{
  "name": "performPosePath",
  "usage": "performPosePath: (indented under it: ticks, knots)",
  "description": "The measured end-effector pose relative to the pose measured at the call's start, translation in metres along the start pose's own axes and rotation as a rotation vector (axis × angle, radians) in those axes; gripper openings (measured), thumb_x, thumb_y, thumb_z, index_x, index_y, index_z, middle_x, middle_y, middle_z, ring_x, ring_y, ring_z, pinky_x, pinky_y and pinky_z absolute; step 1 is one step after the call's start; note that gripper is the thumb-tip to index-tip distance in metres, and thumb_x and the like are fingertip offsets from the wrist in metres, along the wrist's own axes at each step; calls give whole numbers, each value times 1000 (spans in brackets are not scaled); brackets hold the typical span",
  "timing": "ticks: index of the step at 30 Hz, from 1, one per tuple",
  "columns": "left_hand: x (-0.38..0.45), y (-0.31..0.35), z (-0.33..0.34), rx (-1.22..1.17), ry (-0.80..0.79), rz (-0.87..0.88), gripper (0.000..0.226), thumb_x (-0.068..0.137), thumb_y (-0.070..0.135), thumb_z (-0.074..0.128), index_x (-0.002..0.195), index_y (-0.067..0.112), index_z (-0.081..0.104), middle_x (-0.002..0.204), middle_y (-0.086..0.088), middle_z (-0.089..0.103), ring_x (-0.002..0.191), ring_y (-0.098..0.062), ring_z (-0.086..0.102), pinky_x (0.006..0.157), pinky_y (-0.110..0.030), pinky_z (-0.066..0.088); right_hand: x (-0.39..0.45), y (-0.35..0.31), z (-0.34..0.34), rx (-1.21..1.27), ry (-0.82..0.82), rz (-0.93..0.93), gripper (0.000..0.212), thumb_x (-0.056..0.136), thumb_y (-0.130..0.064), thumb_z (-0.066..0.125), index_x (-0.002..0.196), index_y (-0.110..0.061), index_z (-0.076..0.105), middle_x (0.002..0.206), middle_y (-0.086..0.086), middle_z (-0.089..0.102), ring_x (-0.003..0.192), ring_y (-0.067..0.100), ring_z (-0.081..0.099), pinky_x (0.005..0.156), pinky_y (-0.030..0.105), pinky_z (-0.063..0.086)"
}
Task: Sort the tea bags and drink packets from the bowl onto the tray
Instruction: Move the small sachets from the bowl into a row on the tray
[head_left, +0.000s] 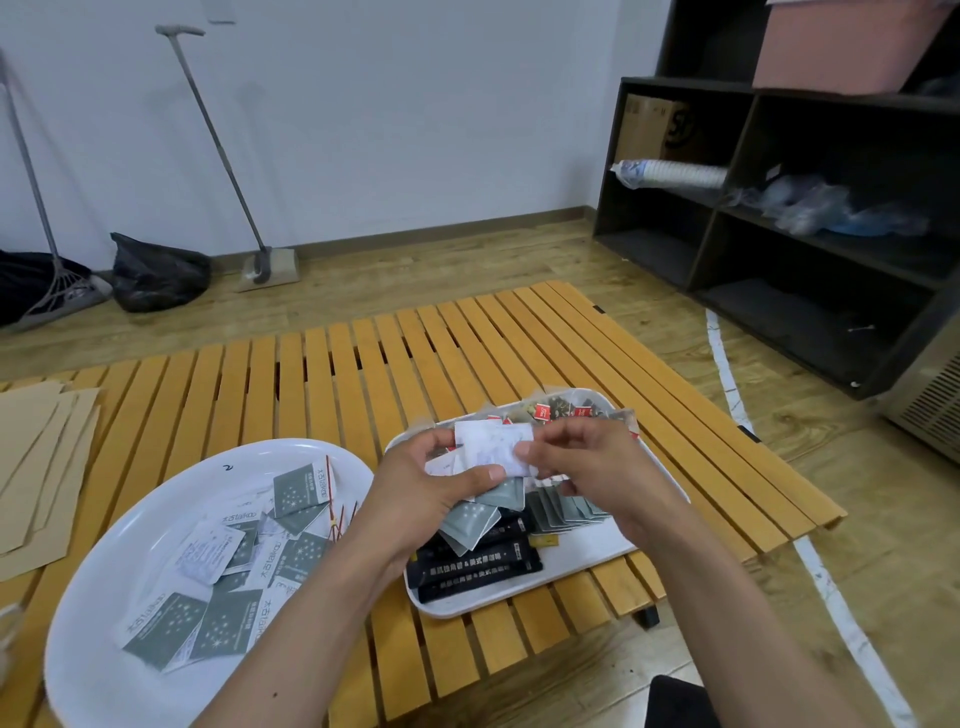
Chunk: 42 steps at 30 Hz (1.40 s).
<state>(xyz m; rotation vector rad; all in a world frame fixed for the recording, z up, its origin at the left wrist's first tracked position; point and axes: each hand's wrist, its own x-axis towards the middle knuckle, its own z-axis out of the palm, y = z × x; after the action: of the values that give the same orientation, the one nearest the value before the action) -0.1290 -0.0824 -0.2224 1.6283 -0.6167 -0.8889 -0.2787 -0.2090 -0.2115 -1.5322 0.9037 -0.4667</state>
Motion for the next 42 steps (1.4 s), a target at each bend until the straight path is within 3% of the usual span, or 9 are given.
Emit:
performPosePath:
  ticks: [3, 7, 11, 15, 20, 25, 30, 34, 42]
  knots:
    - [1, 1, -4, -13, 31, -14, 44, 73, 19, 90, 112, 21, 70, 99, 1, 80, 81, -18, 78, 69, -30, 63, 3, 1, -13, 132, 117, -59, 11, 86, -19, 79, 89, -11, 72, 85, 4, 75, 73, 13, 66, 64, 28, 50]
    - [2, 2, -7, -38, 68, -19, 41, 77, 16, 88, 112, 19, 68, 95, 0, 79, 69, -12, 77, 55, -21, 58, 1, 1, -19, 163, -56, -94, 15, 88, -12, 77, 98, -6, 67, 104, 12, 77, 96, 25, 76, 72, 32, 58]
    - [2, 2, -6, -36, 78, 3, 41, 78, 16, 87, 114, 21, 67, 98, -1, 79, 72, -13, 77, 55, -21, 57, -1, 1, -14, 13, -188, -55, 21, 79, -2, 82, 99, -2, 75, 105, 8, 78, 99, 26, 75, 75, 26, 61]
    - [2, 3, -6, -24, 71, 12, 38, 78, 16, 87, 109, 25, 68, 98, 0, 79, 76, -14, 77, 58, -22, 58, -1, 1, -18, 16, -219, -28, 19, 76, -3, 85, 95, -2, 81, 105, -2, 79, 95, 11, 75, 76, 20, 58]
    - [0, 3, -5, -34, 45, -6, 39, 77, 17, 88, 110, 24, 67, 94, 0, 81, 75, -17, 78, 61, -26, 61, 9, 10, -35, 75, 99, 31, 20, 70, -7, 89, 88, -2, 80, 88, 5, 80, 83, 19, 77, 73, 28, 61]
    - [2, 2, -4, -20, 45, -12, 41, 78, 18, 87, 113, 23, 67, 95, -1, 81, 76, -19, 79, 67, -31, 62, 15, 27, -64, -144, 381, 172, 12, 74, -1, 86, 82, -4, 78, 88, 12, 77, 70, 21, 70, 64, 31, 61]
    - [1, 3, -2, -20, 33, -20, 44, 79, 18, 87, 117, 20, 67, 95, -1, 81, 75, -19, 79, 64, -30, 61, 25, 35, -65, -376, 390, 309, 9, 78, -11, 86, 80, -9, 77, 81, 11, 75, 61, 21, 69, 77, 42, 64]
    - [-1, 4, -3, -25, 33, -16, 42, 79, 17, 86, 117, 19, 67, 93, 0, 81, 72, -16, 78, 57, -24, 58, 30, 39, -58, -606, 386, 370, 26, 72, -34, 90, 86, -17, 76, 86, 3, 74, 79, 20, 67, 68, 34, 56]
    - [0, 4, -3, -34, 37, -19, 44, 79, 17, 86, 118, 19, 67, 96, -2, 81, 75, -19, 79, 62, -28, 60, 27, 36, -49, -668, 324, 298, 25, 75, -45, 86, 83, -26, 71, 88, -6, 63, 87, 16, 60, 68, 29, 46]
